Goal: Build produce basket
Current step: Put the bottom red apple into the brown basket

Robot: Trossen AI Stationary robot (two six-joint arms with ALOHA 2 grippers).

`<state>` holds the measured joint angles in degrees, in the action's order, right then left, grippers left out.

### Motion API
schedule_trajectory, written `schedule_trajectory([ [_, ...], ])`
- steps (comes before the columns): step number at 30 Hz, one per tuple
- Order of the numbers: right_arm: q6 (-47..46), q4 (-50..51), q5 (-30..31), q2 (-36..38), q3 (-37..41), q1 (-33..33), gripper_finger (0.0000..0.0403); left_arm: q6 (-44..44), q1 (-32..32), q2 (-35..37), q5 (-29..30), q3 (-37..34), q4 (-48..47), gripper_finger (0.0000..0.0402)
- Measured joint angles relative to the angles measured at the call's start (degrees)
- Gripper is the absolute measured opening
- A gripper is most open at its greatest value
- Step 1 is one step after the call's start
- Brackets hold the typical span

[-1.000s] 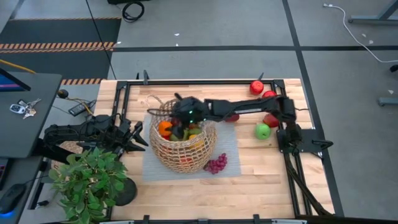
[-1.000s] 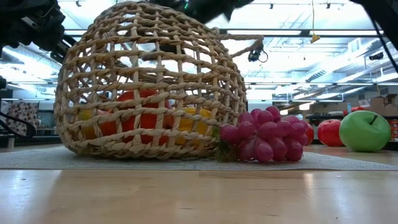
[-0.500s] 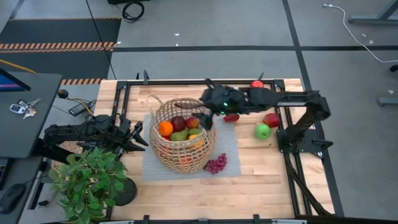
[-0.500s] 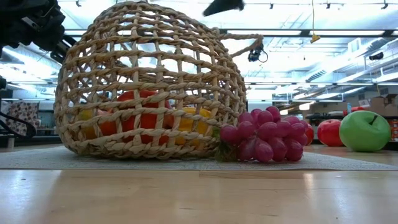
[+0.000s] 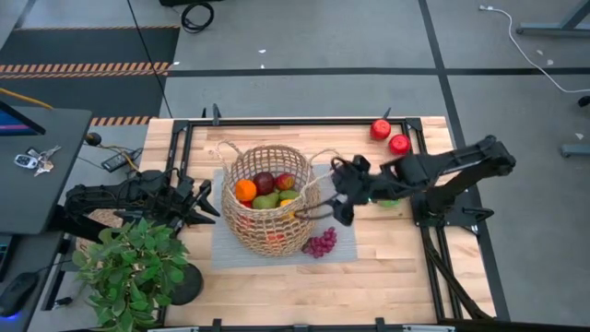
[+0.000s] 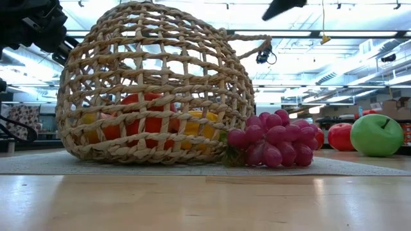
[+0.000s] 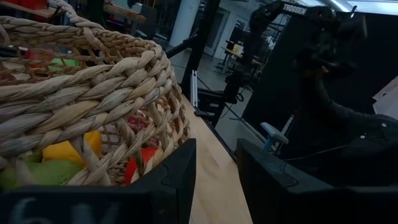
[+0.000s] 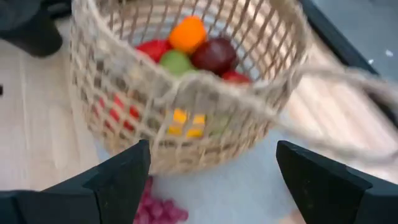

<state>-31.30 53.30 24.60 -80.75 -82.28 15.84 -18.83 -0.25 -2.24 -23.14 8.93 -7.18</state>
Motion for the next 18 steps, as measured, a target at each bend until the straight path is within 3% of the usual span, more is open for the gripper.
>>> schedule_trajectory([
  [10,-6.39,-3.67,2.35,0.83,18.74,-0.08,0.0354,0.02,0.02,0.02,0.00,0.00,0.02,0.0121],
  [18,3.51,-18.97,-3.84,3.71,33.49,-11.71,0.0354,0.00,0.02,0.00,0.00,0.00,0.00,0.0121],
])
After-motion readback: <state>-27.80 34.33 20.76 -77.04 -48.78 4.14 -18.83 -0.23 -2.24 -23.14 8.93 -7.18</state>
